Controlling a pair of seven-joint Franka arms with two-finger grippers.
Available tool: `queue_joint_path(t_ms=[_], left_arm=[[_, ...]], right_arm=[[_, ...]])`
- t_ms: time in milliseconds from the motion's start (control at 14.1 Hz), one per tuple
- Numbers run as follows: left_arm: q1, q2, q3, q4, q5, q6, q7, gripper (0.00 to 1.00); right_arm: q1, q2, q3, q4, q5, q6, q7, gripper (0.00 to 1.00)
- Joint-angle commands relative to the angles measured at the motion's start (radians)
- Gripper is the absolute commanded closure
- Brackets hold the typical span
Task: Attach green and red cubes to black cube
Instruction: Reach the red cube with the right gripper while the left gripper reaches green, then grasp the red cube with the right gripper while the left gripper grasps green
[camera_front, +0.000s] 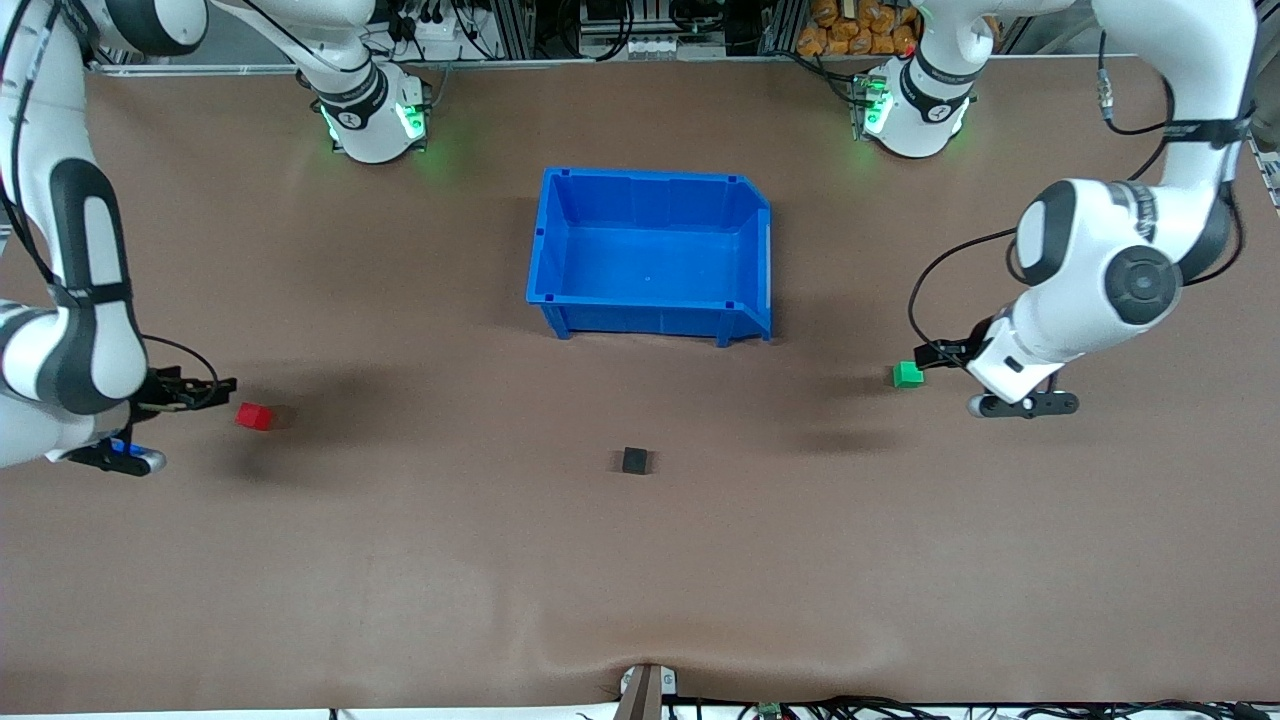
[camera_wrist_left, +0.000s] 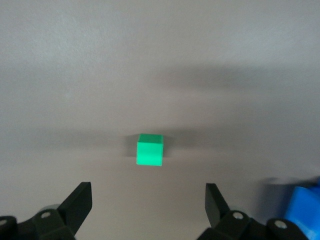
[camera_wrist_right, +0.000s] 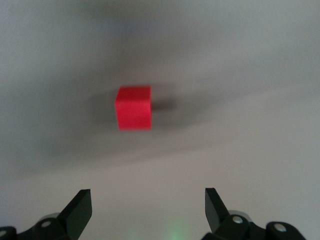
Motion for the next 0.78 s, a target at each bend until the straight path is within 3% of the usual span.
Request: queue_joint_path(t_ms=[0,212,283,424,495,566,707], left_arm=[[-0.023,0.009,-0.001,-0.081,0.082,0.081,-0.004,0.00],[-0.030,0.064,-0.001,-0.095,0.119,0.135,-0.017,0.00],[-0.020,0.072,-0.001,-0.096,0.119,0.152,-0.030,0.00],[-0.013,0.093,-0.001,-0.102,0.118,0.189,-0.130,0.00],[-0.016,0.110,-0.001,-0.102,0.119,0.209,-0.205,0.00],[-0.025,0.127,-0.001,-0.102,0.119,0.235,-0.261,0.00],[-0.025,0.145,-0.001,-0.110,0.119,0.267,-0.274,0.00]], right_arm=[[-0.012,0.038,0.006,-0.023,0.049,0.094,0.007,0.00],[-0.008,0.092,0.006,-0.024,0.066,0.199,0.005,0.00],[-0.006,0.105,0.008,-0.024,0.067,0.213,0.007,0.06],[-0.003,0.118,0.009,-0.023,0.112,0.211,0.007,0.47],[-0.005,0.118,0.009,-0.021,0.126,0.204,0.011,0.77],[-0.006,0.115,0.009,-0.021,0.130,0.194,0.031,1.00],[-0.002,0.111,0.009,0.009,0.132,0.136,0.128,1.00]])
